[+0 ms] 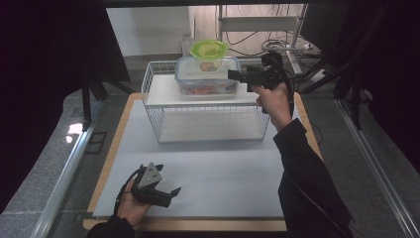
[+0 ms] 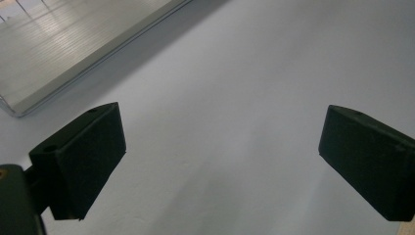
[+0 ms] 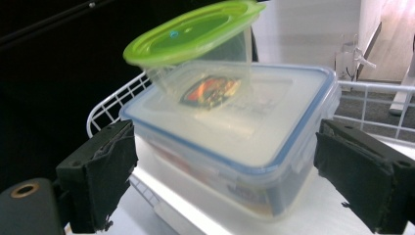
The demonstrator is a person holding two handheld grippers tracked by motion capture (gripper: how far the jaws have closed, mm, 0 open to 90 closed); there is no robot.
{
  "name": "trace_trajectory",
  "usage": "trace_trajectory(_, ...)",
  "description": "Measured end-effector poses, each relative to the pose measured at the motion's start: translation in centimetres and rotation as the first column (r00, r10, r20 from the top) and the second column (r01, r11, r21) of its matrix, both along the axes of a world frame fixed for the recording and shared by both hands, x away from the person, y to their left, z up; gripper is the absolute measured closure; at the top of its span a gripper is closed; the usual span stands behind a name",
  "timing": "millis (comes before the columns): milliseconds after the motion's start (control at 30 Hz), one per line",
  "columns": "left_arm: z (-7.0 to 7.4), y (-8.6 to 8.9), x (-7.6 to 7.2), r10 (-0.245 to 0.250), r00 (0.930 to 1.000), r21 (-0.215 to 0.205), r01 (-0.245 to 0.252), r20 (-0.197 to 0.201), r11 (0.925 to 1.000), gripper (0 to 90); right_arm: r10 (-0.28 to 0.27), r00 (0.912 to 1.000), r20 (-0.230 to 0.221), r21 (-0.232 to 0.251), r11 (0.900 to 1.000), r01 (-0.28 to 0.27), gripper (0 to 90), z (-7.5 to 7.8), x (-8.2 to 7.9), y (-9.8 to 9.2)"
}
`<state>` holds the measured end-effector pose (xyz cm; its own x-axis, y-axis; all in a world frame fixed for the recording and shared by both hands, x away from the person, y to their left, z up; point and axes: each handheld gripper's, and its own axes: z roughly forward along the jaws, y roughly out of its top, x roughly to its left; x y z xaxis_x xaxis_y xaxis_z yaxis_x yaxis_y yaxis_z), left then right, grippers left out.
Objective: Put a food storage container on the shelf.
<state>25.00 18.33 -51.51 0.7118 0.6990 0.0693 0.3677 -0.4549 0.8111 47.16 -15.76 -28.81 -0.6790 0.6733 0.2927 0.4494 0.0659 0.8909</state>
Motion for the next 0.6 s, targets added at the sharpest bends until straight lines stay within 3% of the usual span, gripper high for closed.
trace_trajectory(233, 0.0, 0.0, 0.0, 0.001, 1.0000, 0.000, -0.001, 0.002, 1.0000, 3.3, 0.015, 0.9995, 0.029, -0.024, 1.000, -0.014, 8.0, -0.7, -1.5, -0.4)
trace_trajectory(433, 0.0, -0.1, 0.0, -0.002, 1.0000, 0.004, 0.002, 0.002, 1.0000, 3.3, 0.025, 0.9979, 0.059, -0.073, 0.997, -0.021, 7.3, -1.5, -3.0, -0.6)
trace_trajectory(600, 0.0, -0.1, 0.0, -0.002, 1.0000, 0.005, 0.002, 0.002, 1.0000, 3.3, 0.039, 0.9972, 0.064, -0.076, 0.996, -0.034, 6.9, -2.2, -3.8, -1.0)
